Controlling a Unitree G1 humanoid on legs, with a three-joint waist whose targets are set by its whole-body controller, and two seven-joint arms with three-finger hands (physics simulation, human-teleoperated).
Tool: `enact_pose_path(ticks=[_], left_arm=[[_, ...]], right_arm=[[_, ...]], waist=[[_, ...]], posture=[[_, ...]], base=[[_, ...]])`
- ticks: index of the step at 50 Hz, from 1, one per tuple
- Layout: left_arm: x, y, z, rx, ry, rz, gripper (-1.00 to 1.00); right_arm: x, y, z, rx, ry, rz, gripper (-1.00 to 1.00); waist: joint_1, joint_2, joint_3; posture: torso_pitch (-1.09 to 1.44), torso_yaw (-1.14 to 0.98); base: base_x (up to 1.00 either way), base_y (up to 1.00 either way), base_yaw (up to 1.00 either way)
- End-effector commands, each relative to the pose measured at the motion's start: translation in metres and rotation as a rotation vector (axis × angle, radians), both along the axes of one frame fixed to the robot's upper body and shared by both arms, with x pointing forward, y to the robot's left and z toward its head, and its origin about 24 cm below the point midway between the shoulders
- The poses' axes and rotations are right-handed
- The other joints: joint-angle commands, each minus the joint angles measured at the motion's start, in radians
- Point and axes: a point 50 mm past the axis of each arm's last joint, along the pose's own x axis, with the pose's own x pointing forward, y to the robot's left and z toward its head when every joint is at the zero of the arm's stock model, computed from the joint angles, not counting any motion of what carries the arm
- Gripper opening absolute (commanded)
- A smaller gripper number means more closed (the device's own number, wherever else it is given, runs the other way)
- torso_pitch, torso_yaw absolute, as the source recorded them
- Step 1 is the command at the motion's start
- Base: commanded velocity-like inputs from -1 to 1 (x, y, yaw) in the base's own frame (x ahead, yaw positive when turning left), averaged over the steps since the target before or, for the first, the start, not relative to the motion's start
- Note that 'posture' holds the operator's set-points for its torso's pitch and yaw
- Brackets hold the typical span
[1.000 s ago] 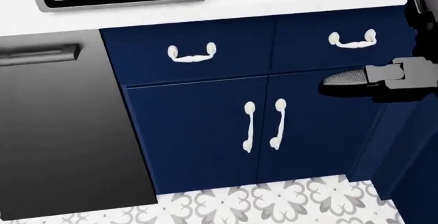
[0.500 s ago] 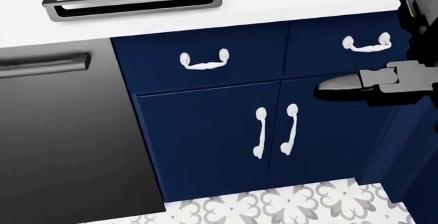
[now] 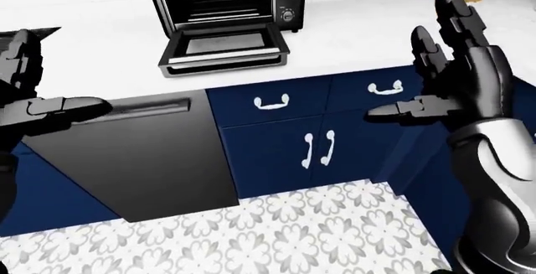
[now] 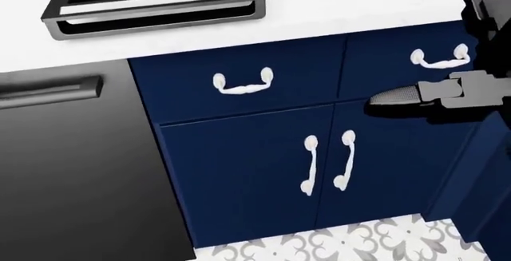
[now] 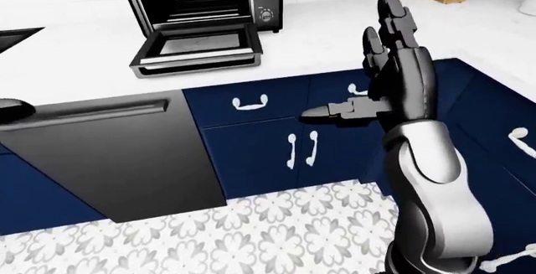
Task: Close the toaster oven door.
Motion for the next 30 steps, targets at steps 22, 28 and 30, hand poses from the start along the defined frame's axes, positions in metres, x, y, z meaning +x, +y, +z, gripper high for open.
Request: enact_pose_path(ticks=[22,28,30], left_arm=[[-0.0075,-0.0055,0.018,0.042,-0.092,-0.013,1.0],[-0.0082,-0.0058,0.0191,0.042,-0.093,-0.013,1.0],[-0.0083,-0.0049,0.0199,0.041,-0.094,-0.011,1.0]], right_arm=[[-0.0087,-0.004,0.0191,-0.014,-0.106,-0.027,1.0],[-0.0084,-0.0035,0.0203,-0.014,-0.108,-0.027,1.0],[-0.0085,-0.0032,0.0209,-0.014,-0.11,-0.026,1.0]], waist=[[-0.024,0.035,-0.029],[-0.008,-0.009,-0.021],[-0.007,-0.027,-0.017]], posture=[[0.0,0.0],[0.0,0.0],[0.0,0.0]], base=[[0.15,0.07,0.0],[0.15,0.1,0.0],[0.15,0.09,0.0]])
